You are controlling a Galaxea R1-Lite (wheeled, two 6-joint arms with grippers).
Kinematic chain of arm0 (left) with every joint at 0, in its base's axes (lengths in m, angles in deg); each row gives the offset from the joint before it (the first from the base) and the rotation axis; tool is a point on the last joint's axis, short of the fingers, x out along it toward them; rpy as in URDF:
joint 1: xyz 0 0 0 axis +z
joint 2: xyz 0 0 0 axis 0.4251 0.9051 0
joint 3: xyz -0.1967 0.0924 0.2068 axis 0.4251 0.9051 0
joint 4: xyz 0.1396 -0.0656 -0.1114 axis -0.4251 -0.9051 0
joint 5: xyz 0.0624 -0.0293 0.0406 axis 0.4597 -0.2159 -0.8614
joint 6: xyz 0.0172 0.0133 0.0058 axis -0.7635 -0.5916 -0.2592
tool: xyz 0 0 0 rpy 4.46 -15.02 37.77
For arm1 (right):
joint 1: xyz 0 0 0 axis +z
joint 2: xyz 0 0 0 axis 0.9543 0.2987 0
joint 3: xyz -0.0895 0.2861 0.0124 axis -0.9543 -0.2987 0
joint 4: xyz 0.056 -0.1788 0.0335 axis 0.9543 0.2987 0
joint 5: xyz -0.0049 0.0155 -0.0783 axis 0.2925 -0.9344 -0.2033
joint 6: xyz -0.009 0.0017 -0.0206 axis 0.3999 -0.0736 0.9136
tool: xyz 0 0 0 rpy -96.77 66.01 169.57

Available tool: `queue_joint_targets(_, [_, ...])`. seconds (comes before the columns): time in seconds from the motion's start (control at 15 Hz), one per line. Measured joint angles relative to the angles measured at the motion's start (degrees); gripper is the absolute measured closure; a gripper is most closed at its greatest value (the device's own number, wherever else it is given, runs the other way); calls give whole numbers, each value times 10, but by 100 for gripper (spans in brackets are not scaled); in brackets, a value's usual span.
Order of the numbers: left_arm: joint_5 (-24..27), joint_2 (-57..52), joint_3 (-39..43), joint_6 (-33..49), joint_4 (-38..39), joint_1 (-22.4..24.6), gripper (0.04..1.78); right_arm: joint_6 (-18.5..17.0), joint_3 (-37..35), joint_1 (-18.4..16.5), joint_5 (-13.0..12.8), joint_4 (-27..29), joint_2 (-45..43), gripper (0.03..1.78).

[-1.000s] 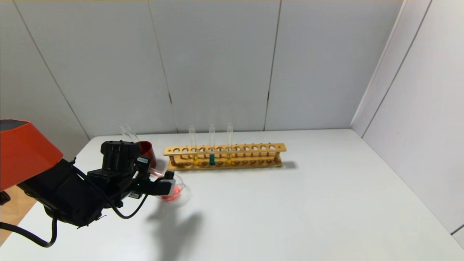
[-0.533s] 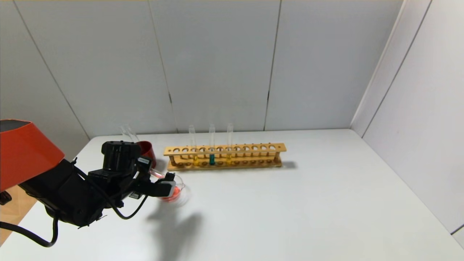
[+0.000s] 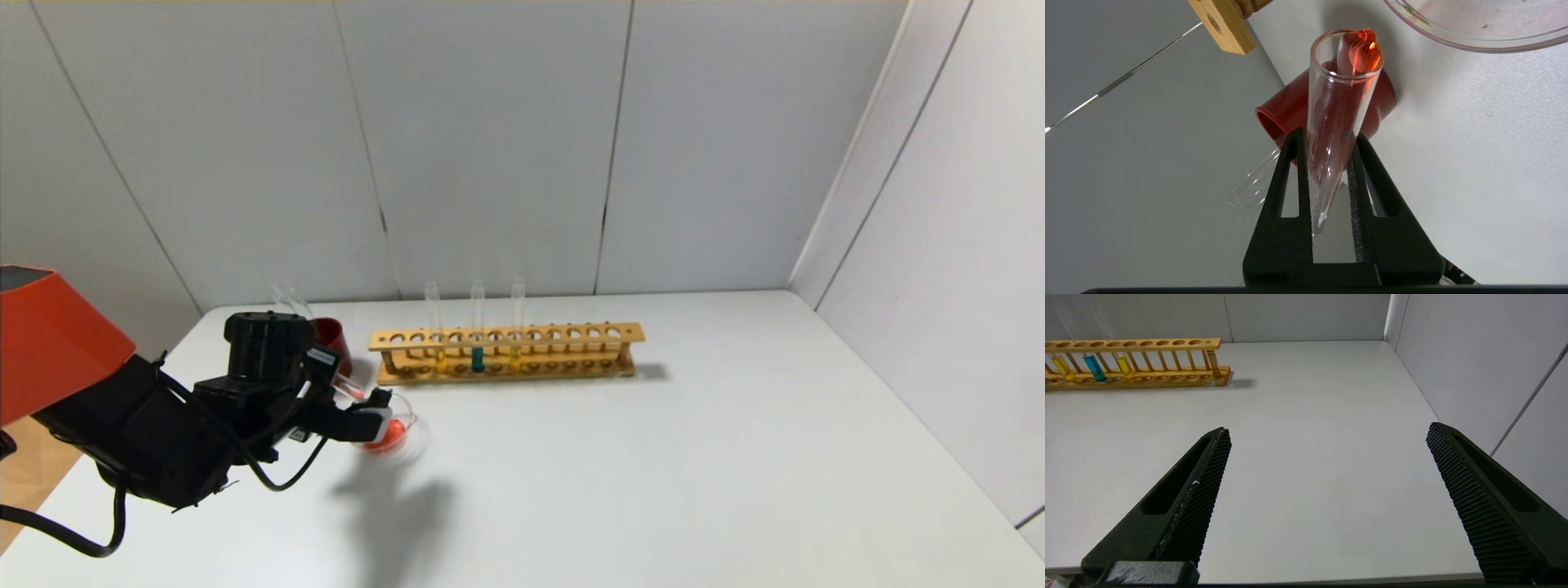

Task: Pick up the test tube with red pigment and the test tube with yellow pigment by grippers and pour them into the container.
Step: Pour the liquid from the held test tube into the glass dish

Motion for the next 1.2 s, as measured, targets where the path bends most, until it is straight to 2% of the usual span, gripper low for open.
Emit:
queue_joint_targets(0.93, [-17, -7, -8, -64, 2, -10, 150, 0, 0, 0, 0, 0, 0, 6])
queue_joint_targets(1.2, [-49, -8, -9, -77, 3, -32, 150, 0, 0, 0, 0, 0, 0, 6])
